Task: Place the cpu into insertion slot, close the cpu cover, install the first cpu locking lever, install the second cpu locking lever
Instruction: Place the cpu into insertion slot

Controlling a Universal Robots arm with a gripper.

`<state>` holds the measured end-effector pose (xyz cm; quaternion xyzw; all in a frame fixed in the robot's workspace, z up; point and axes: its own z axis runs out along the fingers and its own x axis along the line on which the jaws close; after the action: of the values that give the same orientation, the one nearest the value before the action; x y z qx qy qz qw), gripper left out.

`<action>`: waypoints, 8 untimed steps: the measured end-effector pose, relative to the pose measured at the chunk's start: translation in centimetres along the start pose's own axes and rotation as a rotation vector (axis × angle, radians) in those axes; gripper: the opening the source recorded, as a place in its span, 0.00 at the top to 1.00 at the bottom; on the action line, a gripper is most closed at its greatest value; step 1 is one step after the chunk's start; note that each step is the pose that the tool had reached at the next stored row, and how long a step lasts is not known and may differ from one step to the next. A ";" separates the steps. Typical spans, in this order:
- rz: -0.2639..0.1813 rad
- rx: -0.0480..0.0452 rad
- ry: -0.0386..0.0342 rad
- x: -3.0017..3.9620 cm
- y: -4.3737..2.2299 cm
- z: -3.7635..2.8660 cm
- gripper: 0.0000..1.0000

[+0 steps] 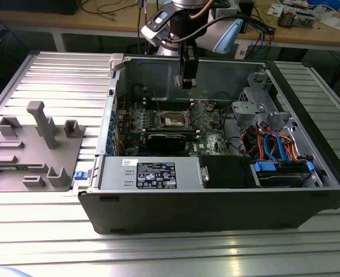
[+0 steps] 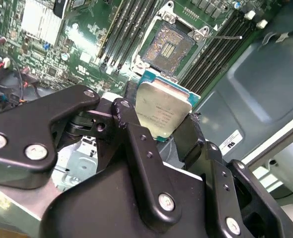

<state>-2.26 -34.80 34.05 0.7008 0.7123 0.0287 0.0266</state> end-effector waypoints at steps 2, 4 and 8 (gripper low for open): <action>0.000 0.0000 0.0003 0.00 0.00 0.00 0.46; 0.000 0.0000 0.0003 0.00 -0.01 0.00 0.46; 0.000 -0.0001 0.0004 -0.02 -0.10 0.14 0.46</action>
<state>-2.35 -34.82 33.90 0.7008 0.7123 0.0288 0.0265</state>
